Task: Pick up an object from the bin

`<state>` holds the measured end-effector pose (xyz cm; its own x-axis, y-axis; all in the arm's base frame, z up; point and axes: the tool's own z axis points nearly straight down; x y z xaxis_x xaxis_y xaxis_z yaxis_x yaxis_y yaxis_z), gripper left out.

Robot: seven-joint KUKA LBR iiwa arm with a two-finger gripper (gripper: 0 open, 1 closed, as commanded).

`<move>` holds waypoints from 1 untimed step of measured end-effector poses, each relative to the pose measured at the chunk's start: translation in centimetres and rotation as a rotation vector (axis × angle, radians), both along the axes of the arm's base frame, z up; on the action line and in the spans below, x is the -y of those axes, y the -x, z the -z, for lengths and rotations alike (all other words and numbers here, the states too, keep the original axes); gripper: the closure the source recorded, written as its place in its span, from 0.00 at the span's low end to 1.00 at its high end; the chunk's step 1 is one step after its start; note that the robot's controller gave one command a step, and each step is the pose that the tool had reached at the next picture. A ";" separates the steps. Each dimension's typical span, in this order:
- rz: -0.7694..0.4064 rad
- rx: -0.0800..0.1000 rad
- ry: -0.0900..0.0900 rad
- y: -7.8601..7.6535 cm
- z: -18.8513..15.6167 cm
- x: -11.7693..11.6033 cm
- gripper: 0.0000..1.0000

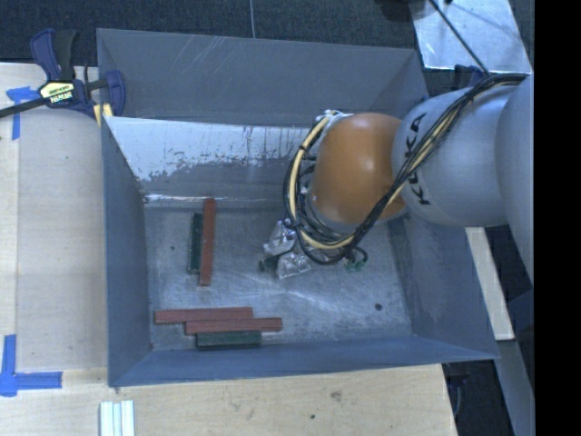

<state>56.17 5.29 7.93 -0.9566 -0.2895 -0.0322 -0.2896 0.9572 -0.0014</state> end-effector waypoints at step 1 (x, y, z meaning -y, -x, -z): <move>-0.002 -0.026 0.007 -0.8 -14.8 1.8 1.00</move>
Offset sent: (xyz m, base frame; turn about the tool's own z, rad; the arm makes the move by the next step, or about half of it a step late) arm 0.0000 0.0000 0.0000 0.0000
